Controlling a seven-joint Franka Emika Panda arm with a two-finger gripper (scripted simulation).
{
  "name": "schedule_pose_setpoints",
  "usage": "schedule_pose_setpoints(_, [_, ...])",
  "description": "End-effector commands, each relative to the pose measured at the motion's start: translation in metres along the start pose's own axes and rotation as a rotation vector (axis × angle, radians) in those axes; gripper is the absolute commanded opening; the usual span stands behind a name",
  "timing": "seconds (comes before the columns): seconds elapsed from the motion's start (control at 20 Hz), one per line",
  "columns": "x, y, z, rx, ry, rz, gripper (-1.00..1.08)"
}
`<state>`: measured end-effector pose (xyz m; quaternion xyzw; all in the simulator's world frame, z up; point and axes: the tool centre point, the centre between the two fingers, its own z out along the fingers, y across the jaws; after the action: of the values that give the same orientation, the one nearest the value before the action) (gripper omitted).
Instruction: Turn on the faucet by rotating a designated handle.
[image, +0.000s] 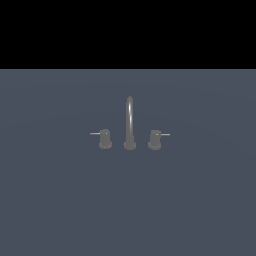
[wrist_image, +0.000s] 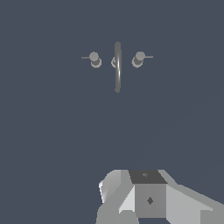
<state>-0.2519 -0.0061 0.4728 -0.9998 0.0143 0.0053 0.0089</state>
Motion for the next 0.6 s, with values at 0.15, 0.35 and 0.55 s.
schedule_pose_setpoints(0.15, [0.001,0.002,0.001,0.004,-0.003,0.011,-1.0])
schedule_pose_setpoints(0.35, [0.005,0.012,0.004,0.016,-0.015,0.052,-1.0])
schedule_pose_setpoints(0.55, [0.005,0.015,0.005,0.02,-0.02,0.063,-1.0])
